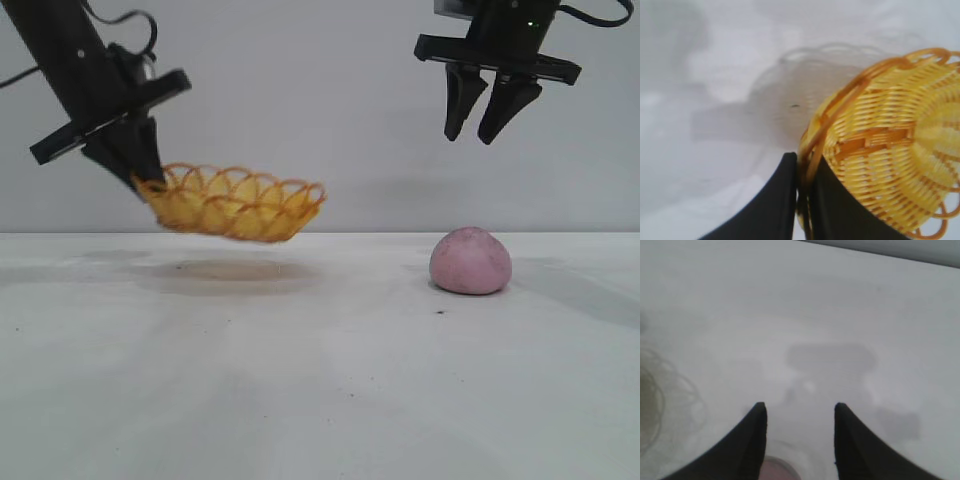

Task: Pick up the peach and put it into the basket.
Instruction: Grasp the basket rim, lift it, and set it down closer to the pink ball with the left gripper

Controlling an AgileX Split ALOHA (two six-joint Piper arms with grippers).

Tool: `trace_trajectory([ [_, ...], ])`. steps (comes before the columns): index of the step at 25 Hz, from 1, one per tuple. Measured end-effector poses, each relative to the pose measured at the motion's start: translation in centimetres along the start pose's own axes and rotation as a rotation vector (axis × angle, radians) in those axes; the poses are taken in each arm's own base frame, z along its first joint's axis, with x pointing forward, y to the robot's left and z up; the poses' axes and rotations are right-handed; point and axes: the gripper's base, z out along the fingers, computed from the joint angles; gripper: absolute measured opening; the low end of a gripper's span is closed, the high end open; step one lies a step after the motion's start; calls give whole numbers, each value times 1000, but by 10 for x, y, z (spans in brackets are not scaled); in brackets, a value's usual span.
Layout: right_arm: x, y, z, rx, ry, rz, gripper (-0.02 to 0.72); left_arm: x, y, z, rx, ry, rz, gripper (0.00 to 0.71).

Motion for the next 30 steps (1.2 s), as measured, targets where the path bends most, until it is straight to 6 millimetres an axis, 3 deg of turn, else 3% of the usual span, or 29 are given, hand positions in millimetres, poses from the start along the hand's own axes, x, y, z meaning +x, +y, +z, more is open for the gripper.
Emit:
trace_trajectory([
  [5,0,0,0,1,2,-1,255,55,-15,25,22,-33,-71,0],
  [10,1,0,0,-2,7,3,255,87,-12,44,-3,24,-96,0],
  [15,1,1,0,-10,16,8,255,90,-11,46,-6,17,-110,0],
  [16,2,1,0,-10,17,8,255,90,-10,46,-7,15,-110,71],
  [18,2,1,0,-11,23,8,255,90,-10,46,-8,13,-111,71],
  [23,2,1,0,-11,25,8,255,90,-10,46,-7,16,-110,308],
  [29,2,1,0,-11,25,8,255,86,8,28,-26,18,-115,318],
  [30,2,1,0,-11,25,8,255,85,14,21,-35,16,-113,358],
])
